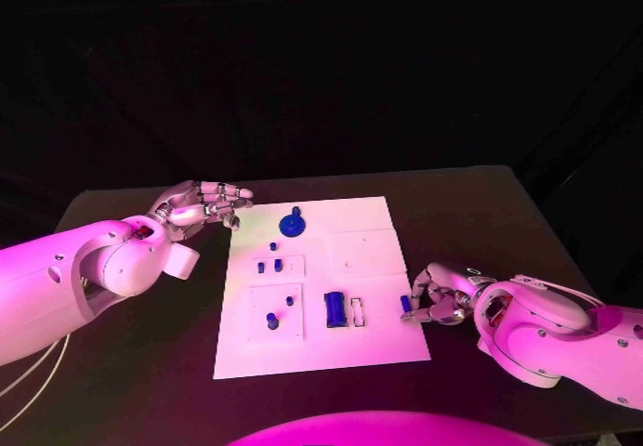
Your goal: Assemble the parts on the task board
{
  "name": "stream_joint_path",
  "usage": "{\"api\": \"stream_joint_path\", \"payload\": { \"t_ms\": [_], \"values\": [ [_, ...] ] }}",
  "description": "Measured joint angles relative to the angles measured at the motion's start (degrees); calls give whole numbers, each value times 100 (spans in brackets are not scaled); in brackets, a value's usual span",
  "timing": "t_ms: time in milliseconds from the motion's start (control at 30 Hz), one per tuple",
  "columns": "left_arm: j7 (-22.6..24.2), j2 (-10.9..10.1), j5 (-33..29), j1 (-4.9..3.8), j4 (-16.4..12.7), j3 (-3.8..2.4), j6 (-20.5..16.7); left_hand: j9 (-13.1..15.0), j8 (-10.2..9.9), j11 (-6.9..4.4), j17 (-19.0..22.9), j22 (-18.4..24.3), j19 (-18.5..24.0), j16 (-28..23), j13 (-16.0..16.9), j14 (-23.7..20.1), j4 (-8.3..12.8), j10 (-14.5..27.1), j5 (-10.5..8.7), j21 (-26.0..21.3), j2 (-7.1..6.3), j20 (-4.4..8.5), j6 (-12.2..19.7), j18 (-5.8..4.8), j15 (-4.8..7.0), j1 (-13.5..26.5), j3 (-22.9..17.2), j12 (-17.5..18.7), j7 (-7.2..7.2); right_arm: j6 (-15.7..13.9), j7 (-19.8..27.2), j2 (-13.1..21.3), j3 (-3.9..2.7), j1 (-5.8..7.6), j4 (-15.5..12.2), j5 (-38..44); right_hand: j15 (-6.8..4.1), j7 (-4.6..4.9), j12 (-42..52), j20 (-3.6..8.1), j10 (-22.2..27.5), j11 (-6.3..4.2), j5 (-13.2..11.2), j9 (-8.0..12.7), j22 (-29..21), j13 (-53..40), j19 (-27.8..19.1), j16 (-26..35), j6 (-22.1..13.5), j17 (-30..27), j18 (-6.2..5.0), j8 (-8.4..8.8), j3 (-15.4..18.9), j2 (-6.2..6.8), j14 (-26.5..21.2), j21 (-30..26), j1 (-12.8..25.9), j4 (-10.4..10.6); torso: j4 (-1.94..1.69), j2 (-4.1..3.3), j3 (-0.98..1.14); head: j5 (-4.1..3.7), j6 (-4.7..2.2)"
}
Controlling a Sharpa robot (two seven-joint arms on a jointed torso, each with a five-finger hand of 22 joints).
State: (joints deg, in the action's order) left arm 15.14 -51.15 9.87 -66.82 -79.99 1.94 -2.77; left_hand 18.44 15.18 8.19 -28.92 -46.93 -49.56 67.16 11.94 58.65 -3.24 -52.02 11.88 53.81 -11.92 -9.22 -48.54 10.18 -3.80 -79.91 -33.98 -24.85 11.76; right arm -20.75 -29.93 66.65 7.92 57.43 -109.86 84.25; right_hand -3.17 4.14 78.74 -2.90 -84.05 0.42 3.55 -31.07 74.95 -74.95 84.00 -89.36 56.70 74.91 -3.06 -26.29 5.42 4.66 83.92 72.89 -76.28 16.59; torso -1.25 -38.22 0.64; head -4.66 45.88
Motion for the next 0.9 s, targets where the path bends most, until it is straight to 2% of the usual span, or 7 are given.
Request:
{"api": "stream_joint_path", "payload": {
  "t_ms": [100,200,300,333,467,767,900],
  "values": [
    [-1,-3,-1,0,0,0,0,0,0,0,0,0,0,0,0,0,0,0,0,0,0,0,0,0,0,0,0,0,0,-5,-44,-41,-6,-8,26,68,0,2,0,0,0,0,0,-7,0,0,0,0,39,0,0,0,0,-31,0,0,31,0,1,0,0,3,5],
    [-3,-6,-1,0,-2,0,0,0,27,0,0,0,0,0,0,0,0,0,0,0,0,0,0,0,0,0,0,0,0,-11,-88,-95,-7,-16,66,129,0,4,0,0,0,0,0,-587,0,-1,0,0,55,0,0,3,-18,-69,0,0,3,-18,0,-1,0,7,6],
    [-4,-10,-2,0,-2,0,0,0,28,0,0,5,0,0,0,0,0,0,0,0,0,0,0,0,0,0,0,0,0,-13,-127,-126,-7,-19,79,189,-25,1,16,17,7,-28,-1,-694,0,-39,-6,0,56,0,0,3,-227,-155,-2,0,-203,-58,1,-2,-1,11,6],
    [-5,-11,-2,0,-3,0,0,0,28,0,0,5,0,0,0,0,0,0,0,0,0,0,0,0,0,0,0,0,0,-13,-140,-155,-7,-22,95,216,-49,-21,22,45,16,-48,-2,-1126,0,-43,1,0,34,-1,0,69,-424,-146,0,0,-361,-81,1,-2,0,12,7],
    [-5,-18,-2,1,-5,0,0,0,28,0,0,5,0,0,0,0,0,0,0,-22,0,0,0,0,0,0,0,-22,0,-6,-163,-224,-18,-19,94,300,-84,-61,-31,45,10,-92,-23,-1124,-1,-10,1,0,14,-1,0,216,-927,50,21,0,-626,-165,2,-1,0,15,15],
    [-9,-25,-2,1,-8,1,0,0,28,0,0,5,0,0,0,0,0,0,0,-22,0,0,0,0,0,0,0,-23,0,5,-227,-290,-17,-20,88,430,-95,-26,-88,65,-1,-104,25,-1122,-1,7,-19,0,64,4,-1,250,-1748,200,31,-1,-738,586,5,1,-1,21,24],
    [-11,-29,-2,1,-10,1,0,0,28,0,0,4,0,0,0,0,0,0,0,-22,0,0,0,0,0,0,0,-23,0,-29,-281,-292,-10,-26,64,447,-95,-27,-89,65,-1,-104,18,-1111,-2,-1,-19,0,39,4,-1,81,-2627,392,31,-23,-53,44,5,1,-2,29,25]
  ]
}}
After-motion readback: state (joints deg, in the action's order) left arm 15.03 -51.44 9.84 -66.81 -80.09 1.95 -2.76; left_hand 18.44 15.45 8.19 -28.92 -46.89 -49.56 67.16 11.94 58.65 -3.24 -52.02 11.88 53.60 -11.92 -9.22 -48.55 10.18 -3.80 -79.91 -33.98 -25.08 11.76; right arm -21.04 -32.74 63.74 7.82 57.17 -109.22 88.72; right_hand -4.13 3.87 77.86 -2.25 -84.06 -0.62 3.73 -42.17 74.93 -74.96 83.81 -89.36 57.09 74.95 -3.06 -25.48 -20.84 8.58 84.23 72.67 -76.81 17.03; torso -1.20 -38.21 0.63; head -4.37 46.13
